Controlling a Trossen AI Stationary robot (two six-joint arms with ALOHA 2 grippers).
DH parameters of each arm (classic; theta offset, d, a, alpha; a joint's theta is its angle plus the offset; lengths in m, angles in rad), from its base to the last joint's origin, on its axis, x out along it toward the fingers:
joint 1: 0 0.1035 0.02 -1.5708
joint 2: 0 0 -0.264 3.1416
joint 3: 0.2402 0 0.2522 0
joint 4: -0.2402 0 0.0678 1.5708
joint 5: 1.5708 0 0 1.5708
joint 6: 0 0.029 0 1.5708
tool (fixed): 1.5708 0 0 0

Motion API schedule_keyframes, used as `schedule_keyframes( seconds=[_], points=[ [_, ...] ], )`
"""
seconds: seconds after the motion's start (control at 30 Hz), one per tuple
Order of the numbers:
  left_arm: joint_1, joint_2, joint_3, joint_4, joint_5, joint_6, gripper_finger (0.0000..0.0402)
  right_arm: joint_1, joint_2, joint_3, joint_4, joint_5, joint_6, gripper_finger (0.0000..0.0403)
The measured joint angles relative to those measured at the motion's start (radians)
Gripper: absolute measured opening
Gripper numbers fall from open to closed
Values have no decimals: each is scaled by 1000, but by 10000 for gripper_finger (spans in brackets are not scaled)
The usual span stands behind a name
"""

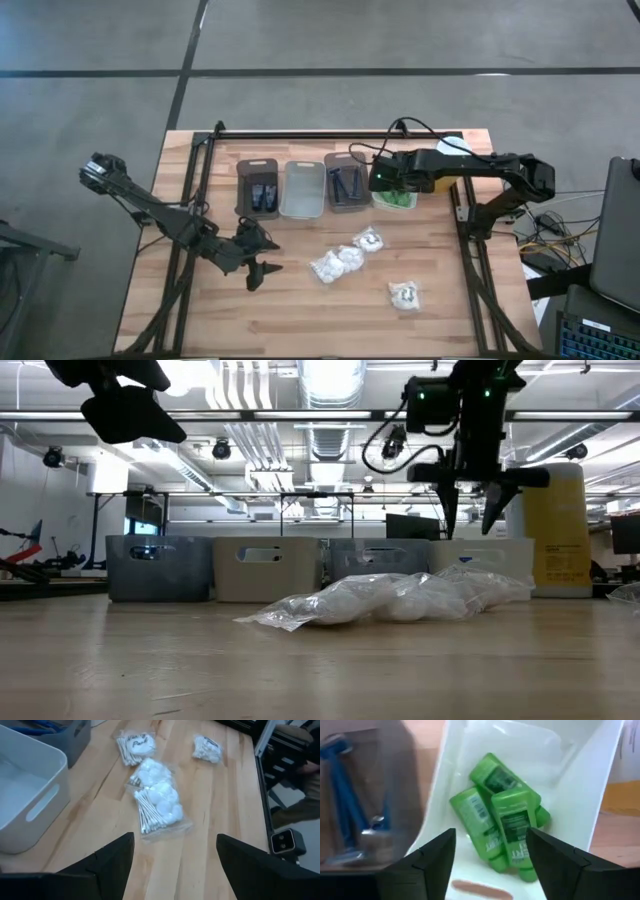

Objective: Pick & Place Travel size toiletries
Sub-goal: Put the white cotton pack into the gray bin

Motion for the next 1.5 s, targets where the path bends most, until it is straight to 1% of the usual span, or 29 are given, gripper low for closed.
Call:
schedule_keyframes(
  seconds=[0.07, 0.13, 0.23, 0.33, 0.4, 0.47, 0.57, 0.67, 0.73, 0.83, 0.93, 1.0, 1.1, 1.17, 1.2, 1.27, 1.33, 1.5],
  points=[
    [0, 0, 0, 0, 23, 18, 287, 31, 0, 27, -9, 18, -41, 250],
    [0, 0, 0, 1, 50, 37, 287, 78, -1, 67, -5, 30, -116, 263],
    [0, 11, 0, 12, 80, 64, 287, 186, -3, 128, -7, 40, -208, 278],
    [5, 45, -19, 103, 145, 100, 287, 317, -2, 180, -8, 40, -250, 289],
    [7, 78, -31, 174, 170, 107, 287, 410, -2, 208, -20, 40, -227, 294],
    [7, 114, -33, 211, 174, 88, 287, 505, 0, 231, -41, 18, -168, 298],
    [7, 155, -33, 229, 176, 30, 287, 652, 2, 255, -69, -56, -84, 301],
    [7, 179, -30, 229, 176, -23, 287, 795, 5, 237, -83, -89, -67, 300],
    [7, 186, -30, 244, 174, -25, 287, 870, 6, 218, -89, -104, -81, 296],
    [9, 197, -30, 277, 187, -36, 287, 939, 6, 210, -91, -167, -51, 287],
    [10, 197, -16, 295, 266, -48, 287, 1003, 6, 204, -130, -208, 32, 278],
    [6, 187, -12, 283, 285, -61, 287, 1044, 6, 191, -126, -212, 144, 272],
    [5, 169, -12, 253, 279, -86, 287, 1099, 6, 156, -125, -243, 405, 264],
    [8, 167, -12, 239, 250, -93, 287, 1135, 5, 119, -111, -271, 610, 259],
    [10, 167, -12, 241, 234, -92, 287, 1157, 5, 97, -86, -268, 699, 256],
    [14, 167, -12, 242, 207, -92, 287, 1195, 6, 53, -16, -246, 823, 252],
    [23, 168, -12, 245, 199, -91, 287, 1218, 6, 9, 32, -221, 892, 248],
    [45, 169, -12, 250, 198, -93, 287, 1224, 1, -105, 114, -99, 940, 239]
  ],
)
